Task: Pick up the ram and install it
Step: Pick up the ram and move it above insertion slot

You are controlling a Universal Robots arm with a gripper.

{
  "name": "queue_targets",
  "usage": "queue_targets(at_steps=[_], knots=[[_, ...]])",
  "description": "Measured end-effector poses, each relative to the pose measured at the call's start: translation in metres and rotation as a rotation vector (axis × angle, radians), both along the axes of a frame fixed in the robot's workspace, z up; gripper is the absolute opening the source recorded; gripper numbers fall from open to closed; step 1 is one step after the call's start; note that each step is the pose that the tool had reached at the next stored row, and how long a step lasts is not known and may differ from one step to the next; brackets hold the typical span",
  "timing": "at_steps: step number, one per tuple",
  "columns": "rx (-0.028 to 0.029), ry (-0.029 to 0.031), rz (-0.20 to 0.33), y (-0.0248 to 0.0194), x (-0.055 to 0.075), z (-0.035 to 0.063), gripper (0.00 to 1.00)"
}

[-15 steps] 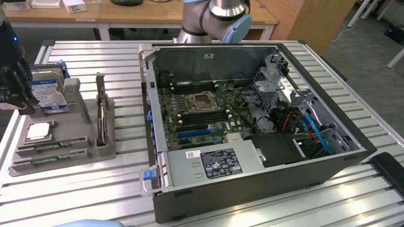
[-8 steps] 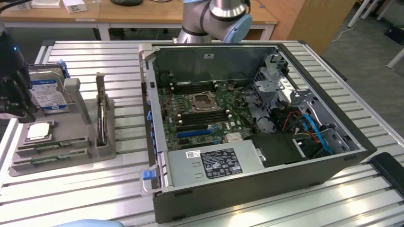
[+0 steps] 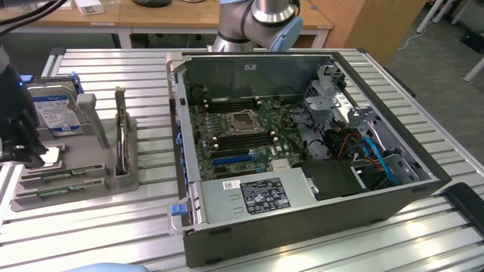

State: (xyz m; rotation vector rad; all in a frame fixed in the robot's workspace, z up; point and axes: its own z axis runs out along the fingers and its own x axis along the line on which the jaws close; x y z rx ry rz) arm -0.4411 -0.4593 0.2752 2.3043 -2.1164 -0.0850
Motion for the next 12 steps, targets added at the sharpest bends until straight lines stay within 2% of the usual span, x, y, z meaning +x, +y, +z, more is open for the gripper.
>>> queue_targets(at_steps=[12], knots=[[-0.0003,0.0005,0.023,-0.0051,0.000,-0.0213,0.31]])
